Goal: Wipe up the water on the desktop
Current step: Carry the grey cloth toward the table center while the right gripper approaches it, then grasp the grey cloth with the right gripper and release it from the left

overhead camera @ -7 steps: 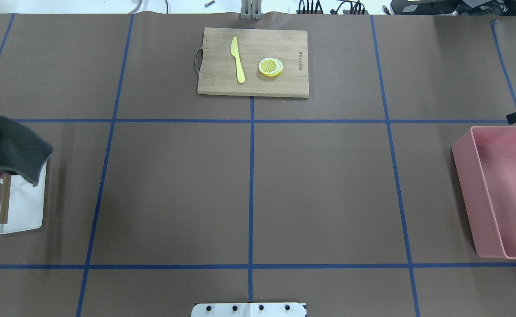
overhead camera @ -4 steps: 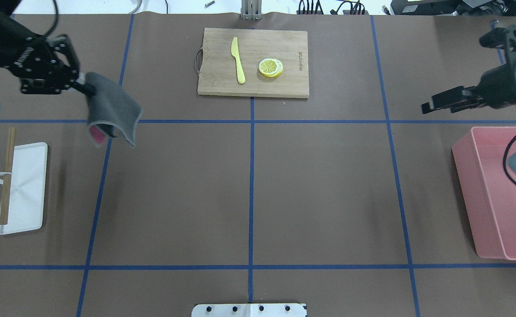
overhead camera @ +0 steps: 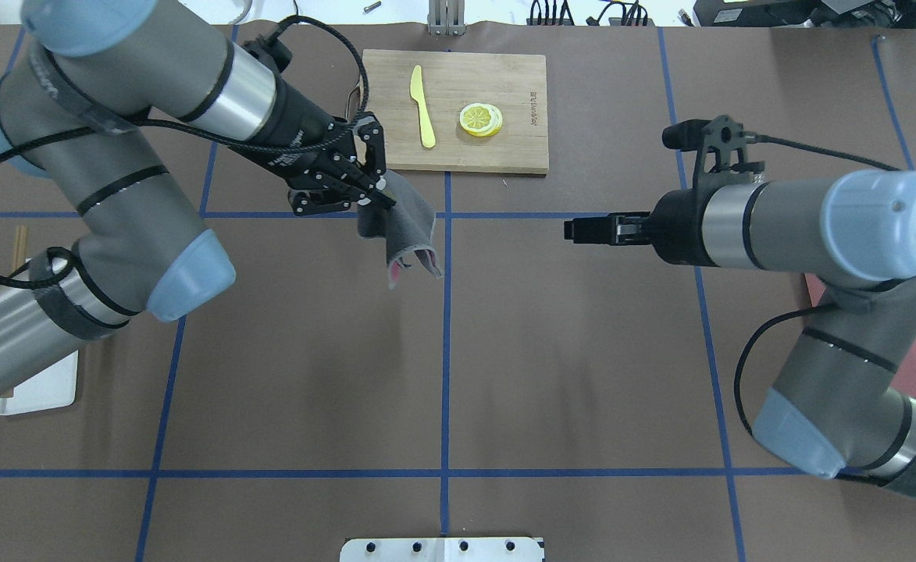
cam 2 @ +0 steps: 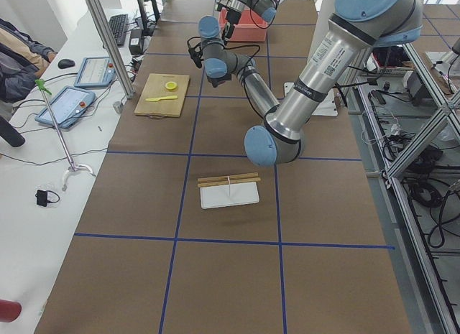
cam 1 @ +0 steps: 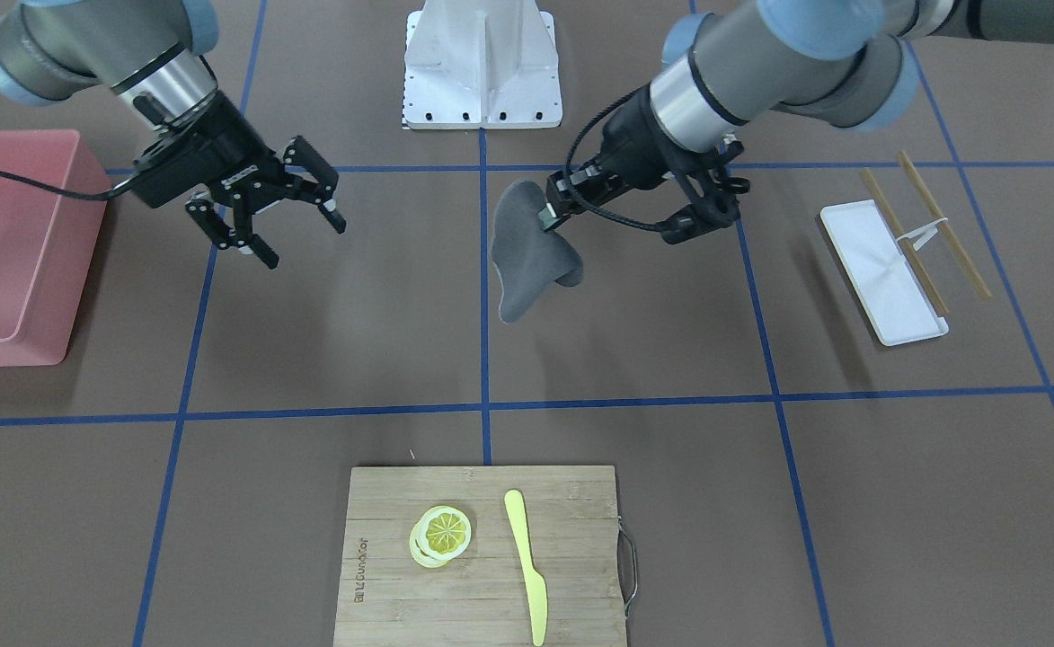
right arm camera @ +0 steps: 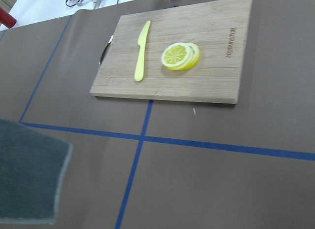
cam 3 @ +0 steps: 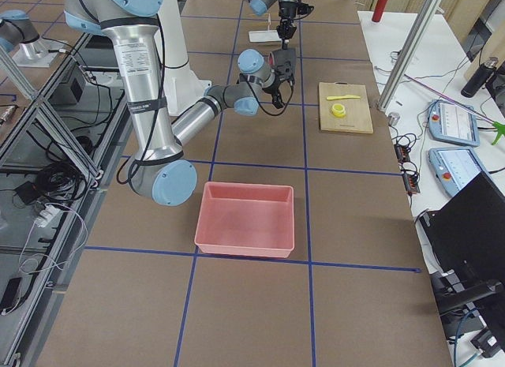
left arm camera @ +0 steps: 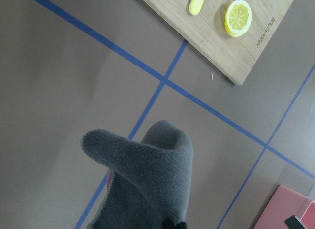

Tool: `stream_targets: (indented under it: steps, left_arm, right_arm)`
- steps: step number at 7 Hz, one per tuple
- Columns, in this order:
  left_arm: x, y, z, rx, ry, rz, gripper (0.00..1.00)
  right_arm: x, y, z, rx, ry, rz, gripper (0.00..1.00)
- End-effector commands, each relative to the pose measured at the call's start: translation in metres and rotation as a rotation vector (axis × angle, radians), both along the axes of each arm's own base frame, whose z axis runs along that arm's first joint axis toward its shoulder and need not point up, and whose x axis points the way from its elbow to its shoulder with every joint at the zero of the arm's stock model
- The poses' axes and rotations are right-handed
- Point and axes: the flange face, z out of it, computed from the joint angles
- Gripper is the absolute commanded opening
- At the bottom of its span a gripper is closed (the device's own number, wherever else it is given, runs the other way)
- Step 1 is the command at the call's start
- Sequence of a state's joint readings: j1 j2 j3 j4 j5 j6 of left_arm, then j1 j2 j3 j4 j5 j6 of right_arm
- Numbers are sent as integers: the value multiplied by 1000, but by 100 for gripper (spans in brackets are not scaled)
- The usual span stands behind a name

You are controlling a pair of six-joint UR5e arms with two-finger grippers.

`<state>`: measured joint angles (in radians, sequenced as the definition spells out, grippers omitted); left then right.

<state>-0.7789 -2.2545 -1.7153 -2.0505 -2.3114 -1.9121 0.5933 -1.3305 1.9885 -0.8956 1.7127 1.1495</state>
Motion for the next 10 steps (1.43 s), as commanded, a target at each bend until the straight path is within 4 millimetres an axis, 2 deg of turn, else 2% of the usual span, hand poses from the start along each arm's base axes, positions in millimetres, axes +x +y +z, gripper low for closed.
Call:
stream_targets:
  steps: [1,2,3,5,7,8,9,10]
  left_arm:
    - [29,15,-18,-8,8,-14,0]
    - [42,24,-24,-15,11,-20,0]
    - [53,30,-26,-10,11,-21,0]
    - [60,42,-30,-20,20,-8,0]
    - [63,56,-36,-51,37,6,0]
    - [59,64,-42,-62,52,10,0]
    - [63,69,-41,-67,52,20,0]
    - [64,74,-43,-81,57,23,0]
  right_arm:
    - [-69,76,-39,104,-33,101,97]
    - [-91,103,-44,136,-25,146,92]
    - [-95,109,-48,163,-16,137,91]
    - [-106,115,-49,219,52,167,87]
    - [-109,113,-50,219,72,175,85]
    - [-112,114,-48,220,77,184,68]
    - [-112,115,-49,219,74,186,46]
    - [-111,115,-51,218,66,188,30]
